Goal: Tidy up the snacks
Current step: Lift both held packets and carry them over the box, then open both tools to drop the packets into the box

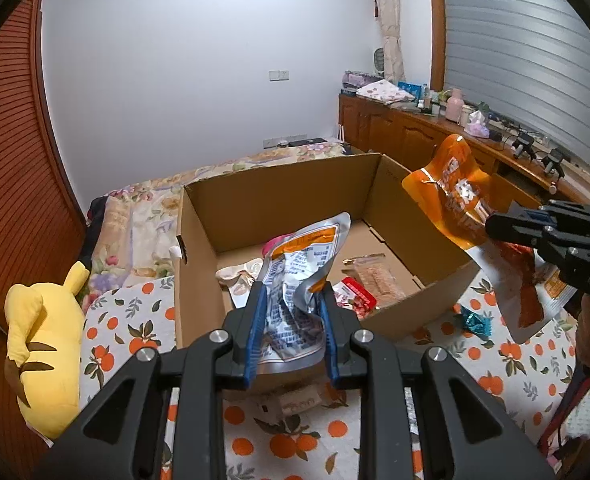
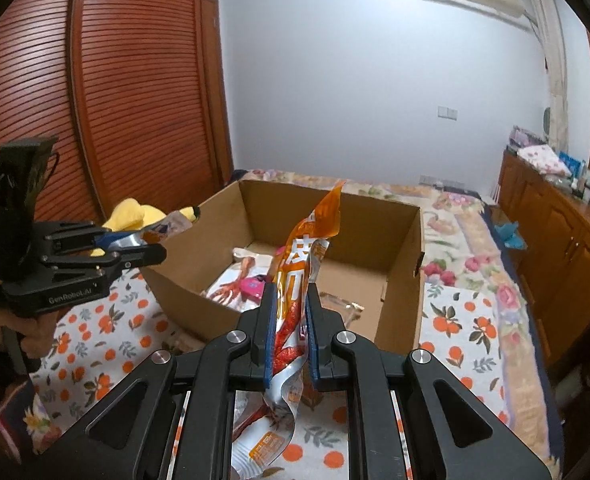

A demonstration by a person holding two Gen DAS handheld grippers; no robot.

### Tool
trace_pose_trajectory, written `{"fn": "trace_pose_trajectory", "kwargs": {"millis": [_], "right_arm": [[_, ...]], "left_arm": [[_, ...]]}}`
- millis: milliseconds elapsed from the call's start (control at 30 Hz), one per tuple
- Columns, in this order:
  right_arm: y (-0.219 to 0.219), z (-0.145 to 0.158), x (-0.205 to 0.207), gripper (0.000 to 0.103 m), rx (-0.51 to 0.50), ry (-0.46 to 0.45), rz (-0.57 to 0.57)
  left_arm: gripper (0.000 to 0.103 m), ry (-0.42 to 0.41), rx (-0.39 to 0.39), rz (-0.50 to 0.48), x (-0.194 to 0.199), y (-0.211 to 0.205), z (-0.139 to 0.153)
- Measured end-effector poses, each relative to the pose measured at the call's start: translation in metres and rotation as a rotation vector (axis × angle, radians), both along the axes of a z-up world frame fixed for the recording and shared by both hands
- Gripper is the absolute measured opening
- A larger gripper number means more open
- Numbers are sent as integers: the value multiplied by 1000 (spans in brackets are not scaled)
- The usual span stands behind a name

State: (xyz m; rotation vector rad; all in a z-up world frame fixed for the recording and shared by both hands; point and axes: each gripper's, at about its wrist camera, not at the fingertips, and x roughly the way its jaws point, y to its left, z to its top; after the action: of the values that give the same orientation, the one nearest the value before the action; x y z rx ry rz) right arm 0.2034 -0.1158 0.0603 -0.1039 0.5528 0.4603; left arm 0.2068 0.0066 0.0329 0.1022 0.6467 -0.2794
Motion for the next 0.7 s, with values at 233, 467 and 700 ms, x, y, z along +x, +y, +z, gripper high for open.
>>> {"fn": "trace_pose_trajectory", "kwargs": {"millis": [233, 467, 700], "right_arm": [[4, 1, 25, 10, 18, 32, -8], [5, -4, 61, 10, 46, 93, -44], [6, -12, 95, 10, 80, 155, -94]], "left_arm": [[24, 19, -2, 7, 18, -3, 1], [24, 28, 0, 19, 31, -6, -2], [27, 40, -3, 32, 42, -5, -8]]}}
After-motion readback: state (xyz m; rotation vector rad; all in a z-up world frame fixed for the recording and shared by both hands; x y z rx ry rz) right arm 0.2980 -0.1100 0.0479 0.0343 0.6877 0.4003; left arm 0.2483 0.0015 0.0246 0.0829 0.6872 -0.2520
